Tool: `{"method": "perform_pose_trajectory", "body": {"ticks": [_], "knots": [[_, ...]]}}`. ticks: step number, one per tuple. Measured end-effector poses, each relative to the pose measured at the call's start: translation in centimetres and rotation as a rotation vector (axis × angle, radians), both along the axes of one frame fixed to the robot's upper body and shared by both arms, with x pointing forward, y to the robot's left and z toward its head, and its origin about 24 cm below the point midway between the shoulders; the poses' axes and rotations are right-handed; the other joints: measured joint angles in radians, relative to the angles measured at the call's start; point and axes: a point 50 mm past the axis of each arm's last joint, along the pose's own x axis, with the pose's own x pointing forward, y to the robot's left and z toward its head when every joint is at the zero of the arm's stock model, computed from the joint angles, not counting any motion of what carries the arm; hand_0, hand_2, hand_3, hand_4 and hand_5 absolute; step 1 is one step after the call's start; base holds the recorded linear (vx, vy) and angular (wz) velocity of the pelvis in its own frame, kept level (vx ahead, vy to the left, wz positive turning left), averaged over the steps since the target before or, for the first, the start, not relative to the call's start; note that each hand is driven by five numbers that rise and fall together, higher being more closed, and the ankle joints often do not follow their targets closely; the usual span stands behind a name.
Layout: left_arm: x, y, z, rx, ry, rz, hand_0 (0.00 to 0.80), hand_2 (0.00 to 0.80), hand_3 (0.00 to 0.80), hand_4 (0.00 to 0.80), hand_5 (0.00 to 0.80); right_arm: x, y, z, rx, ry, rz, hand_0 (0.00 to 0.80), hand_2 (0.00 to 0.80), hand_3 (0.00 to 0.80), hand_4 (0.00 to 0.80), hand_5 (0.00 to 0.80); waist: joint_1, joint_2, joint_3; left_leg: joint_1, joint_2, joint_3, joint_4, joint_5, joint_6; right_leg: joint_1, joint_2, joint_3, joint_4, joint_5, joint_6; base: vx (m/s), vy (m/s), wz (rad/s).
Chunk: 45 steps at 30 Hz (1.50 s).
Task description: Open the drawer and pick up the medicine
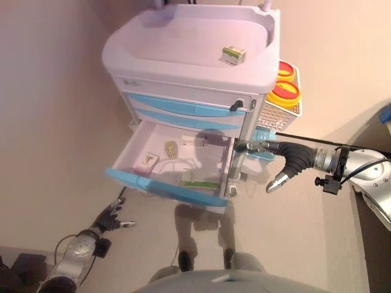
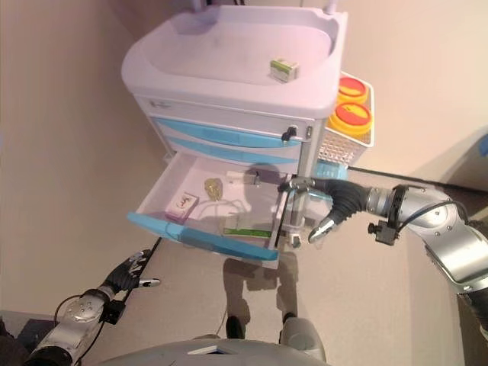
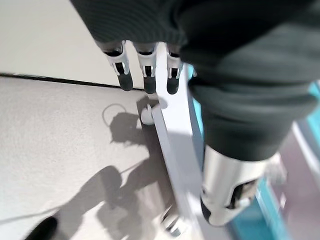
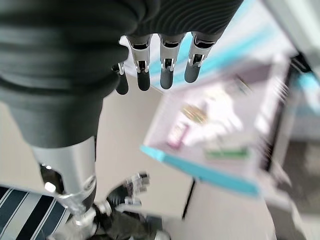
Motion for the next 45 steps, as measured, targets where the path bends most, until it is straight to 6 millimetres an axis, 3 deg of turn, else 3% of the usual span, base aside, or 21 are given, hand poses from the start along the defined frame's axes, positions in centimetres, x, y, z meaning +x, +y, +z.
{"method": "perform_pose_trajectory", "body": {"ticks": [7, 13, 21, 28, 33, 37, 45], "knots": [[0.0, -1.4, -0.7, 0.070, 0.050, -0.146, 0.000, 0.000, 0.000, 0.000, 0.000, -1.0, -3.1, -4.2, -0.017, 0.204, -0.154, 0.000, 0.000, 0.000, 0.000, 0.000, -0.030, 0.003, 0.043, -0.022, -0.001, 0.018, 0.012, -0.005, -0.007, -0.038, -0.001, 0.018, 0.029, -0.003, -0.003, -0.034, 0.012, -0.07], [-0.2, -2.0, -1.7, 0.155, 0.128, -0.270, 0.000, 0.000, 0.000, 0.000, 0.000, -2.0, -5.1, -6.6, -0.023, 0.302, -0.261, 0.000, 0.000, 0.000, 0.000, 0.000, -0.065, 0.001, 0.081, -0.034, 0.000, 0.041, 0.021, -0.006, -0.008, -0.069, 0.001, 0.039, 0.055, -0.007, -0.005, -0.036, 0.006, -0.10], [1.6, -0.9, -2.1, 0.286, 0.194, -0.304, 0.000, 0.000, 0.000, 0.000, 0.000, -2.0, -6.2, -7.7, -0.006, 0.314, -0.353, 0.000, 0.000, 0.000, 0.000, 0.000, -0.122, -0.025, 0.153, -0.051, 0.000, 0.072, 0.039, -0.004, -0.003, -0.108, 0.003, 0.069, 0.086, -0.007, -0.006, -0.050, -0.001, -0.12], [5.8, -0.9, 0.4, 0.443, 0.084, -0.387, 0.000, 0.000, 0.000, 0.000, 0.000, -2.6, -10.0, -9.7, -0.062, 0.343, -0.553, 0.000, 0.000, 0.000, 0.000, 0.000, -0.164, -0.034, 0.210, -0.092, 0.003, 0.105, 0.085, -0.023, -0.003, -0.157, 0.009, 0.107, 0.110, -0.006, -0.006, -0.057, -0.001, -0.14], [7.8, 1.2, 2.9, 0.552, 0.068, -0.385, 0.000, 0.000, 0.000, 0.000, 0.000, -4.2, -12.1, -11.9, -0.097, 0.400, -0.647, 0.000, 0.000, 0.000, 0.000, 0.000, -0.189, -0.062, 0.272, -0.116, 0.017, 0.110, 0.141, -0.050, -0.009, -0.171, 0.018, 0.123, 0.125, -0.005, -0.006, -0.041, -0.014, -0.12], [9.9, 2.3, 5.3, 0.618, 0.021, -0.376, 0.000, 0.000, 0.000, 0.000, 0.000, -5.5, -13.5, -13.6, -0.130, 0.430, -0.714, 0.000, 0.000, 0.000, 0.000, 0.000, -0.195, -0.065, 0.310, -0.145, 0.022, 0.113, 0.178, -0.063, -0.010, -0.196, 0.019, 0.130, 0.143, -0.005, -0.007, -0.029, -0.018, -0.04], [12.6, 3.8, 9.4, 0.706, -0.083, -0.322, 0.000, 0.000, 0.000, 0.000, 0.000, -6.9, -13.7, -16.4, -0.145, 0.464, -0.786, 0.000, 0.000, 0.000, 0.000, 0.000, -0.200, -0.066, 0.316, -0.161, 0.023, 0.116, 0.195, -0.070, -0.009, -0.209, 0.018, 0.136, 0.155, -0.005, -0.007, -0.008, -0.026, -0.01]]}}
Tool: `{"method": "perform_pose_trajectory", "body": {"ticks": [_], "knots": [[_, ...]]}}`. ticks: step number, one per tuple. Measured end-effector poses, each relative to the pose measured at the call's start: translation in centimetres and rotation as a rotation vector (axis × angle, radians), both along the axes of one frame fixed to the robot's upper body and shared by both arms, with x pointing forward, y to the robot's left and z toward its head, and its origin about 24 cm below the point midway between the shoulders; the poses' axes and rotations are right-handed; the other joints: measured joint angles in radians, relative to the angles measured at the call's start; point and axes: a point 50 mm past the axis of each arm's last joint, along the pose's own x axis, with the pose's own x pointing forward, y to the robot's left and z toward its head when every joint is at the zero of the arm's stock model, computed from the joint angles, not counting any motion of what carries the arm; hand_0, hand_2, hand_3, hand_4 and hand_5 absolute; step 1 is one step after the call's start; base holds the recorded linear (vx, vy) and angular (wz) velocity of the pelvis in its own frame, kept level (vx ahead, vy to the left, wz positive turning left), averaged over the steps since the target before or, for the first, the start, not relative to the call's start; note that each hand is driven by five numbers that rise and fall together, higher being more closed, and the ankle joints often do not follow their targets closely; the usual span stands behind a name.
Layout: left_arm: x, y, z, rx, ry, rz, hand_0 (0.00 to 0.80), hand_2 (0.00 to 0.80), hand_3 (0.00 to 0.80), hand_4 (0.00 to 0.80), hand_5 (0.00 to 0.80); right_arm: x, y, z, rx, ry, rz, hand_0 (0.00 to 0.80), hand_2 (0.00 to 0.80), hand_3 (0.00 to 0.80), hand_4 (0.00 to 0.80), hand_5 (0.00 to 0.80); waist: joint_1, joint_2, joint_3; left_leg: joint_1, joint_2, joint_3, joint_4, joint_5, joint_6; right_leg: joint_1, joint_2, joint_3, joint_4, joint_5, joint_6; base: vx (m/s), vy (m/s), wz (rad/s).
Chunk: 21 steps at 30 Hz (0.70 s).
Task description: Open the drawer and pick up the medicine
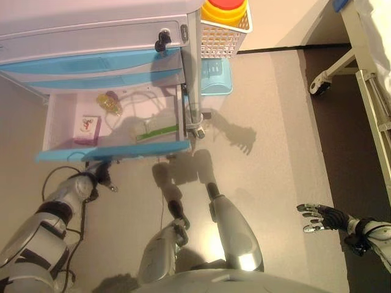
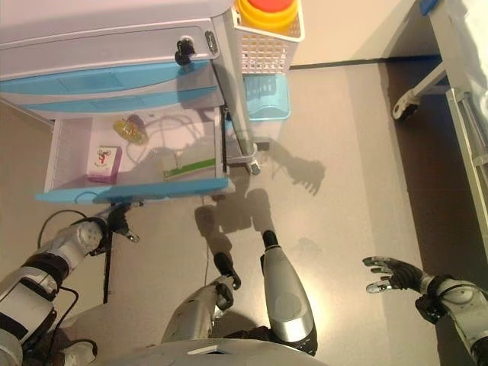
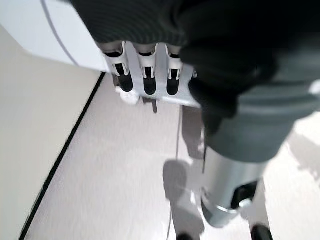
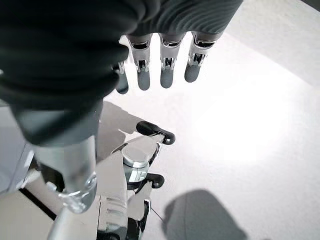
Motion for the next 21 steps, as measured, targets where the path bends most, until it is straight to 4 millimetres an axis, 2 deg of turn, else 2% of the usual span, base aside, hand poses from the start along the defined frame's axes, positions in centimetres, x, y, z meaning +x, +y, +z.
{"method": "perform_pose_trajectory", "body": {"ticks": [4, 14, 18, 21], "knots": [[1.2, 0.3, 2.1, 0.041, -0.049, -0.013, 0.000, 0.000, 0.000, 0.000, 0.000, -0.6, 0.6, -1.3, 0.003, 0.028, -0.010, 0.000, 0.000, 0.000, 0.000, 0.000, -0.002, 0.000, 0.001, -0.013, 0.002, -0.010, 0.012, -0.002, 0.001, -0.002, -0.002, -0.009, 0.002, 0.000, 0.000, -0.022, -0.043, 0.07], [3.6, 2.3, 8.2, 0.140, -0.176, 0.036, 0.000, 0.000, 0.000, 0.000, 0.000, -1.4, 1.0, -3.1, -0.005, 0.017, -0.110, 0.000, 0.000, 0.000, 0.000, 0.000, -0.004, -0.003, 0.004, -0.069, 0.014, -0.020, 0.054, -0.012, -0.002, -0.034, 0.002, -0.019, 0.005, 0.008, -0.011, -0.032, -0.045, 0.03], [4.5, 2.9, 11.1, 0.157, -0.255, 0.065, 0.000, 0.000, 0.000, 0.000, 0.000, -1.9, 2.4, -4.5, 0.025, 0.025, -0.119, 0.000, 0.000, 0.000, 0.000, 0.000, 0.000, -0.022, 0.016, -0.075, 0.017, -0.023, 0.072, -0.020, -0.005, -0.035, 0.002, -0.020, 0.014, 0.008, -0.012, -0.033, -0.056, 0.02], [4.8, 2.9, 12.1, 0.155, -0.298, 0.073, 0.000, 0.000, 0.000, 0.000, 0.000, -2.1, 3.3, -5.3, 0.041, 0.021, -0.130, 0.000, 0.000, 0.000, 0.000, 0.000, -0.001, -0.026, 0.018, -0.086, 0.020, -0.028, 0.086, -0.029, -0.006, -0.036, 0.001, -0.024, 0.017, 0.008, -0.012, -0.035, -0.048, 0.03]]}}
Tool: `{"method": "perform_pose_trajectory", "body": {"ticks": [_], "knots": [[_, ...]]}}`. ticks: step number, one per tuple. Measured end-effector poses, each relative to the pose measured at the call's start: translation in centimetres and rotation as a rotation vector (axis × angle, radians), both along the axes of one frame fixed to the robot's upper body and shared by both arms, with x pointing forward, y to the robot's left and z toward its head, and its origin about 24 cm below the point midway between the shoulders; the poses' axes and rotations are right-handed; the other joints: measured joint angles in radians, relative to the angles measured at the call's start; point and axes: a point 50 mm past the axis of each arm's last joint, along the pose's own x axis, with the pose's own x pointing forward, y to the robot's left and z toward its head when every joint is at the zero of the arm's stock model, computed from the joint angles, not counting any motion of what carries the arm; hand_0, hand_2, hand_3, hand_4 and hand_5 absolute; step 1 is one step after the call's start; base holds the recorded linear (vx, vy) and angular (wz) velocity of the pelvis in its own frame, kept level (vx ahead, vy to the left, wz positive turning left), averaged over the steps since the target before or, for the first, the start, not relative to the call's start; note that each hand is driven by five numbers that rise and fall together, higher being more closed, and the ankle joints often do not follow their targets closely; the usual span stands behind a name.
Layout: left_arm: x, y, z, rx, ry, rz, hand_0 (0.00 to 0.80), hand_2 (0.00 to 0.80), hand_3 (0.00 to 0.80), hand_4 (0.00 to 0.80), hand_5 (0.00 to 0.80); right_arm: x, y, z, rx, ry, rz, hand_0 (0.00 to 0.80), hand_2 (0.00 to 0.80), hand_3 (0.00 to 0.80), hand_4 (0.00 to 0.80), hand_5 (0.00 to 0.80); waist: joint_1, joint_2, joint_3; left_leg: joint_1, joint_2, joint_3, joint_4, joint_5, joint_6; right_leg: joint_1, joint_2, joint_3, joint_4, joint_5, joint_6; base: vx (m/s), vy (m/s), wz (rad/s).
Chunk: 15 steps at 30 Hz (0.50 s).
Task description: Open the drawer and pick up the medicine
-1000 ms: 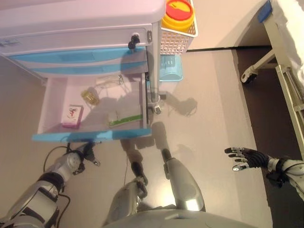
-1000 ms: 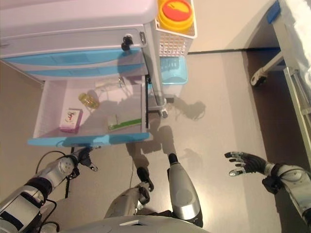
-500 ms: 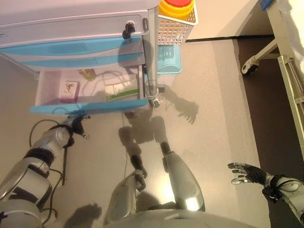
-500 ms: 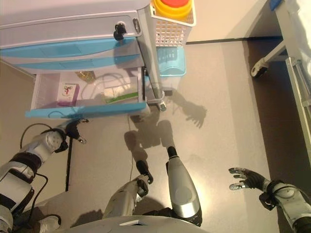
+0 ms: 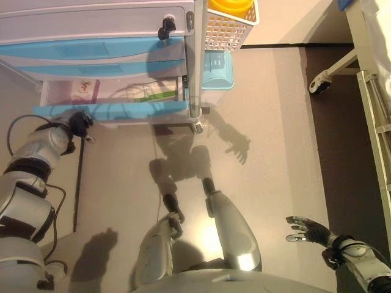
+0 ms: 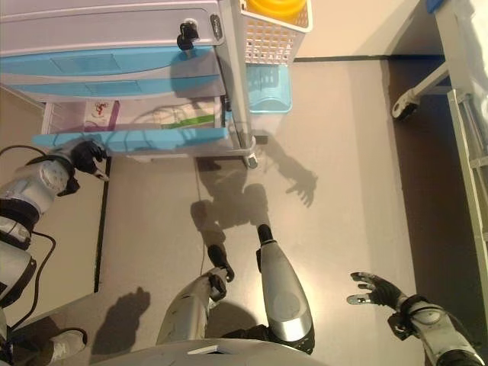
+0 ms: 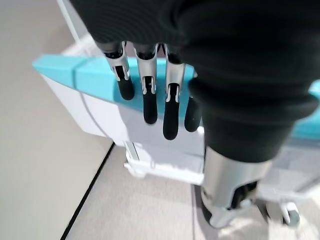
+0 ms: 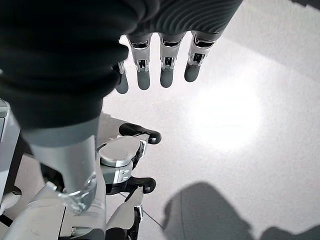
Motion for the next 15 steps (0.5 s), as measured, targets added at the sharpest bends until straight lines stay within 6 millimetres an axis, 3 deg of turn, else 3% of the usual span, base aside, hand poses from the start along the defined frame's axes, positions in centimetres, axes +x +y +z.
{"method": "perform_pose_trajectory", "body": {"ticks": [7, 15], "knots": [[0.0, 0.2, 0.4, 0.005, -0.027, 0.005, 0.000, 0.000, 0.000, 0.000, 0.000, 0.3, 0.8, -0.6, 0.015, -0.025, -0.030, 0.000, 0.000, 0.000, 0.000, 0.000, 0.007, -0.005, -0.004, -0.019, 0.019, -0.005, 0.041, -0.022, -0.004, 0.008, 0.007, -0.014, -0.012, 0.005, -0.005, 0.017, -0.022, 0.03], [0.9, -0.2, 3.2, -0.014, -0.131, -0.007, 0.000, 0.000, 0.000, 0.000, 0.000, 0.1, 1.8, -1.2, 0.036, -0.034, -0.040, 0.000, 0.000, 0.000, 0.000, 0.000, 0.025, -0.009, -0.006, -0.036, 0.021, -0.015, 0.051, -0.023, 0.001, 0.006, 0.008, -0.024, -0.014, 0.013, -0.011, 0.000, -0.025, 0.04]]}}
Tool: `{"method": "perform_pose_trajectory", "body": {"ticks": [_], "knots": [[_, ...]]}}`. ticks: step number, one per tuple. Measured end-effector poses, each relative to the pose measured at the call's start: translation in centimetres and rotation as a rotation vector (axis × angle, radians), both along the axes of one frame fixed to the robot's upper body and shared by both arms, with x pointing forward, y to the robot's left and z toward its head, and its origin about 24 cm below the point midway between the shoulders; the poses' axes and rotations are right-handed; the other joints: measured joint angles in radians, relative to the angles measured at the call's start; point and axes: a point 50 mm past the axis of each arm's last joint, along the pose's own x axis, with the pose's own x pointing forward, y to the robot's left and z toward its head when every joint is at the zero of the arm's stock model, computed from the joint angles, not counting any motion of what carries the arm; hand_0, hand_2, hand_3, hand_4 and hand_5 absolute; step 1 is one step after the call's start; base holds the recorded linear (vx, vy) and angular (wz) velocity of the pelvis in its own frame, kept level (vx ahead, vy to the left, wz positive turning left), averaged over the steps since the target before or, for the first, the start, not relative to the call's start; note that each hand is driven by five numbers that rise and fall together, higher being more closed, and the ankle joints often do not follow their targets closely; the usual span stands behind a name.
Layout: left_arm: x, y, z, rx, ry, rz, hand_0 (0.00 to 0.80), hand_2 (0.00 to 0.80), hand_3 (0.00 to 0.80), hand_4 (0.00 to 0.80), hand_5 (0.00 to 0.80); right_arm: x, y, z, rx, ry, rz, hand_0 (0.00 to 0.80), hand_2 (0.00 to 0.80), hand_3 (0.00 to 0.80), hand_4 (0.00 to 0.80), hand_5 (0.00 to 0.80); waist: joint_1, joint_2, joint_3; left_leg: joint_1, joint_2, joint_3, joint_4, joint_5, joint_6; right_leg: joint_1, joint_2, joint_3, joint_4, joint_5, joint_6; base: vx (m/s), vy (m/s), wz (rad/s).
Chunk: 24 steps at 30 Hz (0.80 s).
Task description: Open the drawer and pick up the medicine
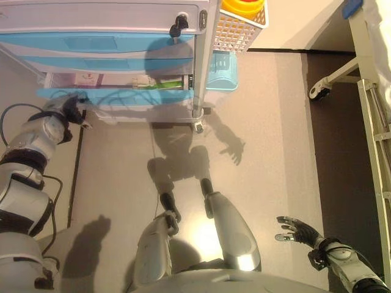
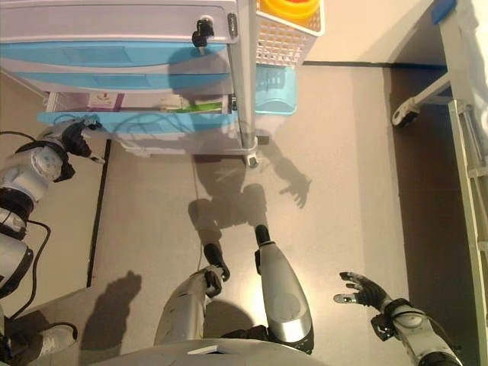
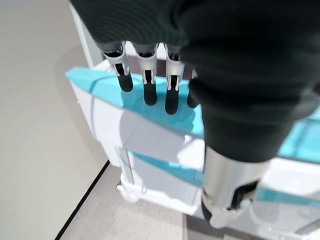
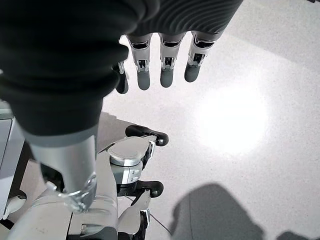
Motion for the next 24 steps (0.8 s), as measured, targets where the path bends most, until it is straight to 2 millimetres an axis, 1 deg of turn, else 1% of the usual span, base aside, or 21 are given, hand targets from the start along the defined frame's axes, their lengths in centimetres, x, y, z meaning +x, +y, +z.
{"method": "perform_pose_trajectory", "body": {"ticks": [2, 7, 11, 15, 18, 20, 24], "knots": [[0.2, 0.0, 0.9, 0.006, -0.024, 0.004, 0.000, 0.000, 0.000, 0.000, 0.000, 0.0, 0.0, 0.0, 0.001, -0.002, 0.000, 0.000, 0.000, 0.000, 0.000, 0.000, -0.002, 0.000, 0.000, -0.002, 0.000, 0.000, 0.000, -0.002, -0.003, -0.001, 0.000, 0.000, 0.000, 0.000, 0.000, 0.000, 0.000, 0.00], [0.9, -0.7, 2.8, 0.051, -0.044, -0.024, 0.000, 0.000, 0.000, 0.000, 0.000, -0.1, -0.1, -0.1, -0.009, -0.004, -0.011, 0.000, 0.000, 0.000, 0.000, 0.000, -0.007, -0.002, -0.001, -0.009, 0.001, 0.000, 0.001, -0.004, -0.003, -0.006, 0.000, 0.000, 0.000, 0.000, 0.000, 0.000, 0.000, 0.00], [1.1, -0.8, 4.0, 0.069, -0.059, -0.021, 0.000, 0.000, 0.000, 0.000, 0.000, 0.0, 0.0, -0.1, 0.002, -0.007, -0.026, 0.000, 0.000, 0.000, 0.000, 0.000, -0.016, -0.019, -0.010, -0.026, 0.002, 0.001, 0.010, -0.004, -0.003, -0.026, 0.001, 0.002, 0.007, 0.001, -0.001, 0.003, 0.004, -0.01], [1.1, -0.6, 3.7, 0.076, -0.018, -0.018, 0.000, 0.000, 0.000, 0.000, 0.000, -0.4, -0.1, -0.4, 0.000, 0.010, -0.028, 0.000, 0.000, 0.000, 0.000, 0.000, -0.018, -0.026, -0.012, -0.037, 0.006, 0.001, 0.031, -0.014, -0.002, -0.031, 0.004, 0.005, 0.013, 0.002, -0.002, 0.004, -0.001, -0.02], [1.2, -1.1, 3.7, 0.058, -0.010, -0.069, 0.000, 0.000, 0.000, 0.000, 0.000, -0.5, 0.3, -0.6, 0.006, 0.016, -0.021, 0.000, 0.000, 0.000, 0.000, 0.000, -0.014, -0.029, -0.012, -0.039, 0.007, 0.001, 0.036, -0.018, -0.002, -0.033, 0.005, 0.008, 0.015, 0.002, -0.002, 0.000, 0.000, 0.00], [1.4, -2.0, 3.8, 0.027, -0.015, -0.143, 0.000, 0.000, 0.000, 0.000, 0.000, -0.7, 0.4, -0.8, 0.011, 0.017, -0.026, 0.000, 0.000, 0.000, 0.000, 0.000, -0.012, -0.030, -0.012, -0.040, 0.007, 0.001, 0.036, -0.018, -0.002, -0.034, 0.005, 0.008, 0.014, 0.001, -0.002, 0.000, 0.000, 0.00], [1.6, -6.1, 4.5, -0.051, 0.012, -0.422, 0.000, 0.000, 0.000, 0.000, 0.000, -0.7, 1.1, -1.1, 0.029, 0.005, -0.024, 0.000, 0.000, 0.000, 0.000, 0.000, -0.001, -0.030, -0.012, -0.044, 0.006, -0.001, 0.036, -0.018, -0.002, -0.036, 0.004, 0.006, 0.015, 0.002, -0.002, 0.015, 0.019, 0.00]]}}
